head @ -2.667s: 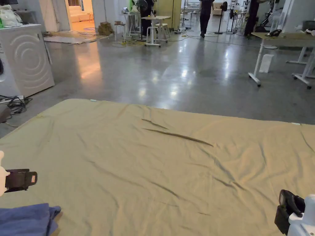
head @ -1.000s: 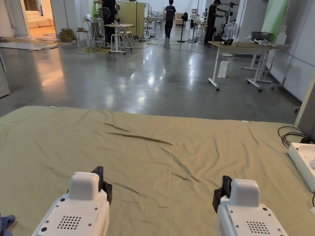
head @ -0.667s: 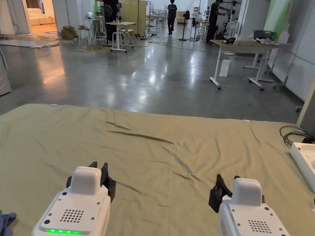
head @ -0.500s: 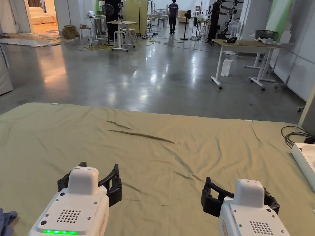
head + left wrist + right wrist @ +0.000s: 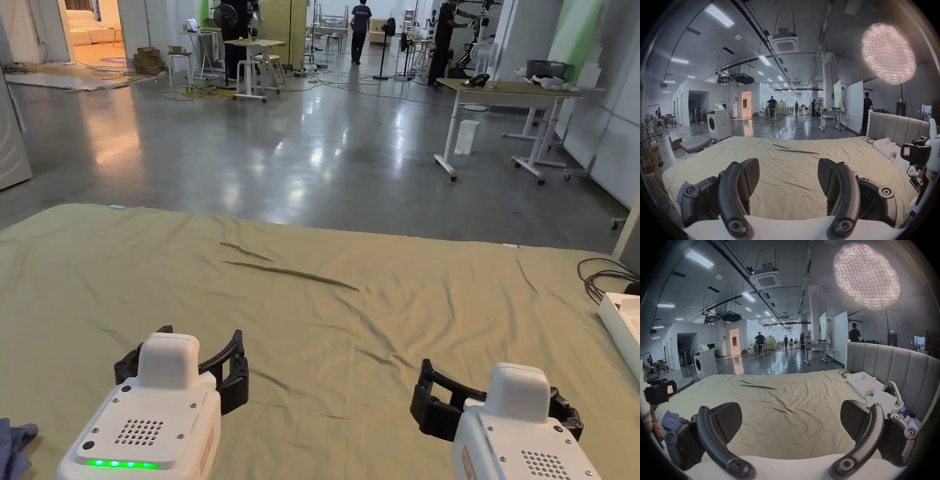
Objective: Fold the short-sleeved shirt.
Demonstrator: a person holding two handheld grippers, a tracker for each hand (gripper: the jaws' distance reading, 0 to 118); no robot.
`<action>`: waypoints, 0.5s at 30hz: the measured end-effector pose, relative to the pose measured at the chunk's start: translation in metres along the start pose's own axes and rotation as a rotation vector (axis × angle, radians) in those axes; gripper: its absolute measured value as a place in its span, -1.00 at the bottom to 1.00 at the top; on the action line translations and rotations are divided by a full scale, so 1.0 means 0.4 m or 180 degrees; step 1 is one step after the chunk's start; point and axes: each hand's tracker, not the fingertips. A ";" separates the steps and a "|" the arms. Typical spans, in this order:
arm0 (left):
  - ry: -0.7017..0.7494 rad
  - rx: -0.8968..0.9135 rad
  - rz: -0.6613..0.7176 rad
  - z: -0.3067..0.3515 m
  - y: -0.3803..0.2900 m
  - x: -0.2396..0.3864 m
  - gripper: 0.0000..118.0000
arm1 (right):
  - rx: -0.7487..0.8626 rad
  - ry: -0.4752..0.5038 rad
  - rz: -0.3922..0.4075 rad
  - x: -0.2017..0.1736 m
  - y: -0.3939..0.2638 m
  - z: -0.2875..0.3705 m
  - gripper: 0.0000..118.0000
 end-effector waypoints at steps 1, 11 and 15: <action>0.0001 0.0006 -0.0006 0.000 0.002 0.001 0.33 | -0.0008 0.0053 -0.0054 0.003 0.003 0.000 0.99; 0.0043 0.0101 -0.0041 0.004 0.020 0.008 0.33 | -0.0062 -0.0180 -0.0145 -0.004 0.029 -0.009 0.99; 0.0079 0.0137 -0.0052 0.007 0.025 0.008 0.33 | -0.0066 -0.0180 -0.0178 -0.005 0.036 -0.002 0.99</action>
